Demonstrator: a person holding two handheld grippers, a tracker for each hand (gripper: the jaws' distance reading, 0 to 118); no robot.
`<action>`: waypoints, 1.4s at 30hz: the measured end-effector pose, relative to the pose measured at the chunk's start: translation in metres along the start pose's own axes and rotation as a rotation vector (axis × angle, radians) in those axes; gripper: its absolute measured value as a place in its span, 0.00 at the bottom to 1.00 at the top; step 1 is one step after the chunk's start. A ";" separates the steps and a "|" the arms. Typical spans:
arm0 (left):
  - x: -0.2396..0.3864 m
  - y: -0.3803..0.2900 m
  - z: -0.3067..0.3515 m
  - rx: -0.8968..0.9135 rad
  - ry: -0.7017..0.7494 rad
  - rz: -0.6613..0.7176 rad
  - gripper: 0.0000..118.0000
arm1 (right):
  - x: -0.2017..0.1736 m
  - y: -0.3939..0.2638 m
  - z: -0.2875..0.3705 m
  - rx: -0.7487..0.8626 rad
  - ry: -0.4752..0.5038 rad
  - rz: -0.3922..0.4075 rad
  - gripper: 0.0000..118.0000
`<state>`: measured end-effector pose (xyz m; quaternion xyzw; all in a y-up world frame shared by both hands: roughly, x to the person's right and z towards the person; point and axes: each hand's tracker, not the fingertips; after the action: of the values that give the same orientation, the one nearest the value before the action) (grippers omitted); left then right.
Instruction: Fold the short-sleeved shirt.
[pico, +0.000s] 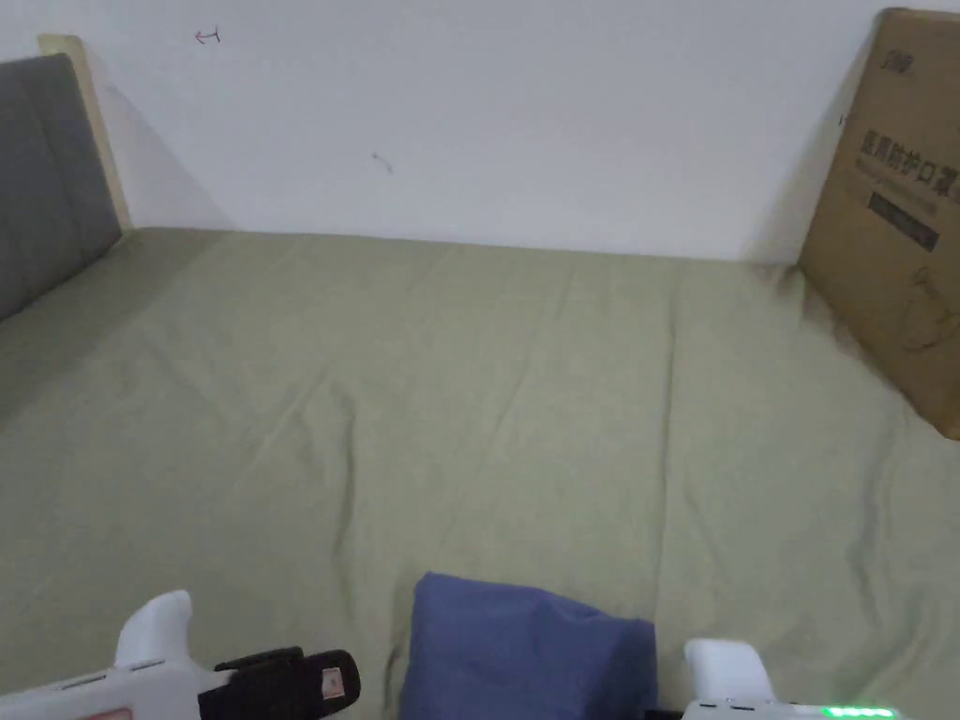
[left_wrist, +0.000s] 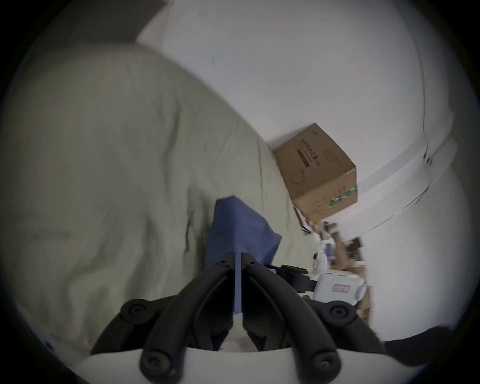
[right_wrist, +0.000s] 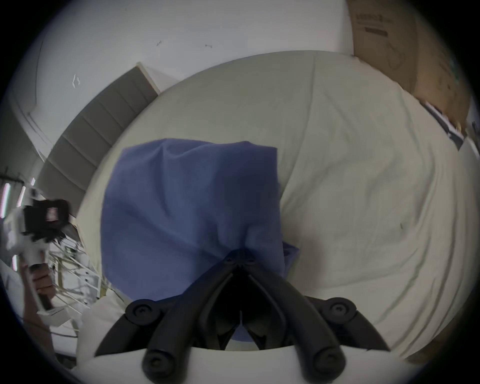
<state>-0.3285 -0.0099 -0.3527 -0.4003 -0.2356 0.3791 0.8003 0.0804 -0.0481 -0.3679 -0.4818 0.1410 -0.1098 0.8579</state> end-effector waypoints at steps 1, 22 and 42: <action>-0.015 0.008 -0.012 -0.049 -0.053 0.085 0.08 | 0.004 0.000 0.002 -0.001 0.017 -0.014 0.00; -0.061 0.026 -0.176 -0.454 -0.108 0.055 0.12 | 0.016 -0.005 0.004 -0.005 0.108 -0.103 0.00; -0.071 0.222 0.091 -0.312 0.866 -0.350 0.12 | -0.047 -0.009 0.050 0.059 0.153 0.037 0.00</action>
<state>-0.5262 0.0632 -0.4881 -0.5907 0.0013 -0.0021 0.8069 0.0534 0.0023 -0.3294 -0.4436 0.2119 -0.1344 0.8604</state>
